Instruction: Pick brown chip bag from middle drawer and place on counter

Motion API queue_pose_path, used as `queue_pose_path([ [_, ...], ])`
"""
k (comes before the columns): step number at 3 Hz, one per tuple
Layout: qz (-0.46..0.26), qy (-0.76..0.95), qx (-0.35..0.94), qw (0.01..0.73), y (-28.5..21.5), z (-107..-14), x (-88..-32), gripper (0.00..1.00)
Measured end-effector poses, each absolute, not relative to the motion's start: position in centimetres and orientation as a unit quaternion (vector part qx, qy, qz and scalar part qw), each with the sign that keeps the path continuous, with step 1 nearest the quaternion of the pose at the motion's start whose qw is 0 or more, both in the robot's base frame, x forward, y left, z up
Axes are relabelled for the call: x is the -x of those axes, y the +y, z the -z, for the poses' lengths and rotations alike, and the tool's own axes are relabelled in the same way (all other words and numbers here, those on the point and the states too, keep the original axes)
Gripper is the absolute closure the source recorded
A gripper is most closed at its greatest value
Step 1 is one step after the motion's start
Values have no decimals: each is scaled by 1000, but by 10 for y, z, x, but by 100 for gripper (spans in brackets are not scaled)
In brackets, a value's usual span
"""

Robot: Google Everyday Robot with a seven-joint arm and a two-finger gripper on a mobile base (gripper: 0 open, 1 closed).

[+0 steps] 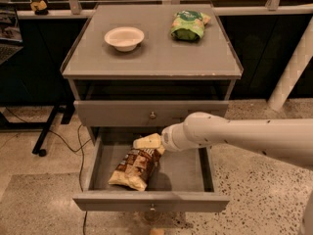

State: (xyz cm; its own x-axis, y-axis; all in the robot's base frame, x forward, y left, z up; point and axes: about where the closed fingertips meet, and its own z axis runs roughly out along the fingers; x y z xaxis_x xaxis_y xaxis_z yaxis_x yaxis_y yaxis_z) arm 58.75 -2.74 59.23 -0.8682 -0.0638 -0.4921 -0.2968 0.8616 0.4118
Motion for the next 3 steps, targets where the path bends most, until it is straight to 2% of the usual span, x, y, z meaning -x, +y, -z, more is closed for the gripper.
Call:
queue_pose_path([
  [3, -267, 939, 33, 214, -39, -524, -622, 0],
])
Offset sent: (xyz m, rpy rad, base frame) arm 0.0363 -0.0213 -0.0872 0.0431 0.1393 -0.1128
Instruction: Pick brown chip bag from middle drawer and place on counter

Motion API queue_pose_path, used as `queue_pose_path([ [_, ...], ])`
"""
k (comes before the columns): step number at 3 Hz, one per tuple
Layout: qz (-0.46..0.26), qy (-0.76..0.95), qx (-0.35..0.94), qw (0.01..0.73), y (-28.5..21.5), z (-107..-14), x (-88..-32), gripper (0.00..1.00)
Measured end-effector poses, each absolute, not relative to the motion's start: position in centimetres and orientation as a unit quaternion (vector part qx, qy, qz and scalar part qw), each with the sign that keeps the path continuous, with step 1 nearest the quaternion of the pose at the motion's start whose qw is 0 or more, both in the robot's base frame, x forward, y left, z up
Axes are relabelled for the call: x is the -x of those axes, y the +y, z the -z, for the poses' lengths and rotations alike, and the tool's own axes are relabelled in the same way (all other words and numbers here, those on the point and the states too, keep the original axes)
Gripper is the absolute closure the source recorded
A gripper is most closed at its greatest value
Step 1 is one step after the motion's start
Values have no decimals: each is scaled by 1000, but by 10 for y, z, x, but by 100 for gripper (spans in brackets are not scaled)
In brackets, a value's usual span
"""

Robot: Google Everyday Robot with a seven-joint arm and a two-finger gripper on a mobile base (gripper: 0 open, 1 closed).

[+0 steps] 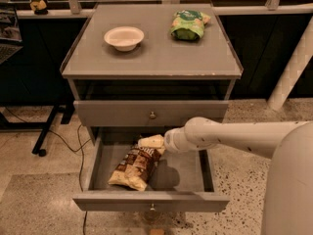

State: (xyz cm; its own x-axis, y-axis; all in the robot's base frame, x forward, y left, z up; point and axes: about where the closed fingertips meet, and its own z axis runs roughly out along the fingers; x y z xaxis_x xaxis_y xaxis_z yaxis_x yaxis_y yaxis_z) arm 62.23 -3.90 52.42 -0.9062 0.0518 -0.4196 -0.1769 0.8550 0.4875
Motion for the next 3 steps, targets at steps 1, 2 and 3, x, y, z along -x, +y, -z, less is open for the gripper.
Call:
queue_pose_path([
  [1, -270, 938, 16, 217, -39, -498, -641, 0],
  [2, -275, 938, -2, 209, -40, -477, -651, 0],
  [3, -283, 940, -7, 193, -33, -459, -657, 0],
])
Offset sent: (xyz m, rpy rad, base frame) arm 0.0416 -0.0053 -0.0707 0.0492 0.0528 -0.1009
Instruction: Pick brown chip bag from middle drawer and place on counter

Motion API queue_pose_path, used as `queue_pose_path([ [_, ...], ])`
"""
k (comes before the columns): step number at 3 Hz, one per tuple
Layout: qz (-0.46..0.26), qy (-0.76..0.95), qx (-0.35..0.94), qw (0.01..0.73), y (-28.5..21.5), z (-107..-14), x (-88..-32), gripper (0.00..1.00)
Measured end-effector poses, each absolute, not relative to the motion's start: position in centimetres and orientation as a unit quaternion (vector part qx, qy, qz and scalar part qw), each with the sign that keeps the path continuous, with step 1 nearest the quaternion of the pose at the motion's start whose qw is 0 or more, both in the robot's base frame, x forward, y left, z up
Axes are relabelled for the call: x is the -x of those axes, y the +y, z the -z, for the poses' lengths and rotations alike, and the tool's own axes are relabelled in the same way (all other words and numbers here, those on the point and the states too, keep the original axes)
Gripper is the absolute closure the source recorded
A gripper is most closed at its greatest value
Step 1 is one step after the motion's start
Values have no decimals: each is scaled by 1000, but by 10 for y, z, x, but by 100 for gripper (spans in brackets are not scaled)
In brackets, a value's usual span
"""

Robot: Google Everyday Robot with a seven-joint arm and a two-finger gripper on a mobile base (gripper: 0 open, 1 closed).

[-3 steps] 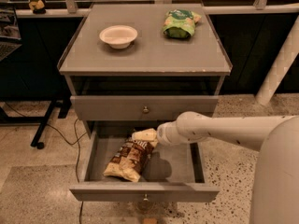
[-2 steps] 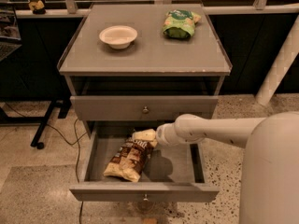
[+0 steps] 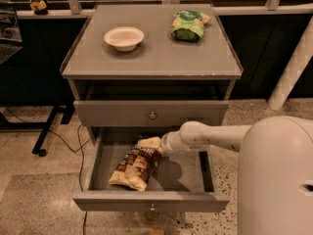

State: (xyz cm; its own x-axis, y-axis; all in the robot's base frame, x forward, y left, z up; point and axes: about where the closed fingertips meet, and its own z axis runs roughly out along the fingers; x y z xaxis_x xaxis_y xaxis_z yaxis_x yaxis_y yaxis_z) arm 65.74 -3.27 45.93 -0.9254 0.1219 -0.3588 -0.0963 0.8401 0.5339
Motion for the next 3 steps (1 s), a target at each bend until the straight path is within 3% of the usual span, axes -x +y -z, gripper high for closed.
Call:
queue_pose_path([
  [3, -296, 942, 30, 154, 10, -435, -679, 0],
])
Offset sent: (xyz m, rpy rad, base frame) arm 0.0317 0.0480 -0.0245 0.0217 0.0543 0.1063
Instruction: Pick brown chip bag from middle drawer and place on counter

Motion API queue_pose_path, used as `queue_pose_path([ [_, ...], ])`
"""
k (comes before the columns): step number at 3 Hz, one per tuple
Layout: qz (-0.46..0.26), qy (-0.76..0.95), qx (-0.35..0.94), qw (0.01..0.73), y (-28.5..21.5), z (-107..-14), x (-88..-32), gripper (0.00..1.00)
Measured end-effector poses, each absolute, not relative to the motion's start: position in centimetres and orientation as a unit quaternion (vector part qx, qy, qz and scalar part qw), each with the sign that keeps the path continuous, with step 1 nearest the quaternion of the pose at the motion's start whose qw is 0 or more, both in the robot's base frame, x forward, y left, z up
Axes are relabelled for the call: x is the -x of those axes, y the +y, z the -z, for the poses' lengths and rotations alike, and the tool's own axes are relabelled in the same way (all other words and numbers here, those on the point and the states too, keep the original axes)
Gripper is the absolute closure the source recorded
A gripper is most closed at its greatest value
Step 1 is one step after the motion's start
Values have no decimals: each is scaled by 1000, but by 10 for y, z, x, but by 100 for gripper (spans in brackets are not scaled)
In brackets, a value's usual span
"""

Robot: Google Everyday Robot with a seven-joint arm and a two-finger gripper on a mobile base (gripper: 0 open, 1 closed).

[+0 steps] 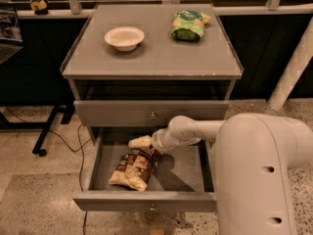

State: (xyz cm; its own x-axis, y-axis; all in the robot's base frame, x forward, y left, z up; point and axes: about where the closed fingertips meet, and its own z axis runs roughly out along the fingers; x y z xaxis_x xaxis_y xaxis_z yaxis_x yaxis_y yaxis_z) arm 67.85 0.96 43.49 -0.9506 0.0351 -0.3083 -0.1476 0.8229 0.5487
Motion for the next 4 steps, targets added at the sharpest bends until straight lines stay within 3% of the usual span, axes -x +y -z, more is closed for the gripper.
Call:
queue_pose_path([
  [4, -239, 961, 54, 132, 7, -403, -667, 0],
])
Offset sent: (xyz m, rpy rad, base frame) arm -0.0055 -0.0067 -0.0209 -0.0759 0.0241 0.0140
